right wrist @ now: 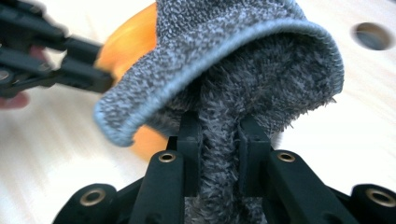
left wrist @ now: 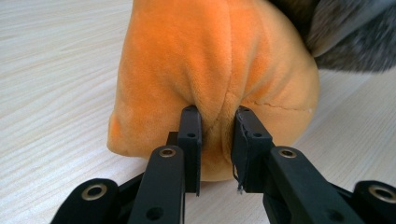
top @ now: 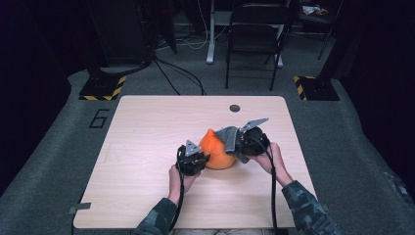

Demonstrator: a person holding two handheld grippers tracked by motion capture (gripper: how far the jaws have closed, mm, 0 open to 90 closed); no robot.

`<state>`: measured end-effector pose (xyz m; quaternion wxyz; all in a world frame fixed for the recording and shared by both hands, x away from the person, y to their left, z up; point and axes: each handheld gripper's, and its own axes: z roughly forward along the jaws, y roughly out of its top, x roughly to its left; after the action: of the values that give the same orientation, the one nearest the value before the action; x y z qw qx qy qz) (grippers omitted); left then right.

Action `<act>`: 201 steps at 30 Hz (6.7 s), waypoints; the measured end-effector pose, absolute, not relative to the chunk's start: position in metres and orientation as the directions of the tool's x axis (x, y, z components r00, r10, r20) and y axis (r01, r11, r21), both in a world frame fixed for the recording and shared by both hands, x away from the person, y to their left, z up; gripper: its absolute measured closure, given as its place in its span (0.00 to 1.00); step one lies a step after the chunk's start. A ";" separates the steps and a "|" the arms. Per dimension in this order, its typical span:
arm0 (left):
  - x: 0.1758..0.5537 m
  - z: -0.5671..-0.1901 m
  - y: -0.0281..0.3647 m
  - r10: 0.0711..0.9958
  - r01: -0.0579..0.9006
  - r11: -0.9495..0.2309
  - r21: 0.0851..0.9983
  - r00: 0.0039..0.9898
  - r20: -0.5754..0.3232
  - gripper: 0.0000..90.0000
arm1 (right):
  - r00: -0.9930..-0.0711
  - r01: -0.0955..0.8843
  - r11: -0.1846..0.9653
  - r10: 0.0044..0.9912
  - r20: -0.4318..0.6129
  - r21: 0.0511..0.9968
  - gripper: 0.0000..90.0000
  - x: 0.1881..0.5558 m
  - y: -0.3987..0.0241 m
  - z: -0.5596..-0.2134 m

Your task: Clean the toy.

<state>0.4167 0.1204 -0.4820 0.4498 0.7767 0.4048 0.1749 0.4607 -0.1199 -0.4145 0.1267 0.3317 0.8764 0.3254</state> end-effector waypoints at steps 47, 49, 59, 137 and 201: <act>0.411 -0.478 0.113 0.759 0.433 -0.313 0.845 0.649 -0.052 0.86 | -0.747 0.455 0.508 0.664 0.003 0.731 0.81 0.458 -0.110 -0.412; 0.411 -0.478 0.112 0.759 0.429 -0.315 0.846 0.649 -0.046 0.86 | -0.739 0.456 0.514 0.674 -0.013 0.726 0.81 0.460 -0.110 -0.416; 0.413 -0.480 0.115 0.762 0.436 -0.311 0.845 0.645 -0.052 0.85 | -0.720 0.517 0.543 0.694 -0.008 0.662 0.82 0.469 -0.120 -0.428; 0.415 -0.486 0.119 0.777 0.459 -0.287 0.841 0.624 -0.076 0.81 | -0.737 0.512 0.595 0.675 -0.040 0.620 0.83 0.462 -0.114 -0.421; 0.410 -0.488 0.108 0.737 0.415 -0.342 0.843 0.675 -0.033 0.93 | -0.679 0.572 0.533 0.734 -0.006 0.623 0.83 0.479 -0.129 -0.438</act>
<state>0.4099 0.1083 -0.4876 0.4460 0.7992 0.3604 0.1803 0.4791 -0.1294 -0.4380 0.1351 0.3774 0.8652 0.3014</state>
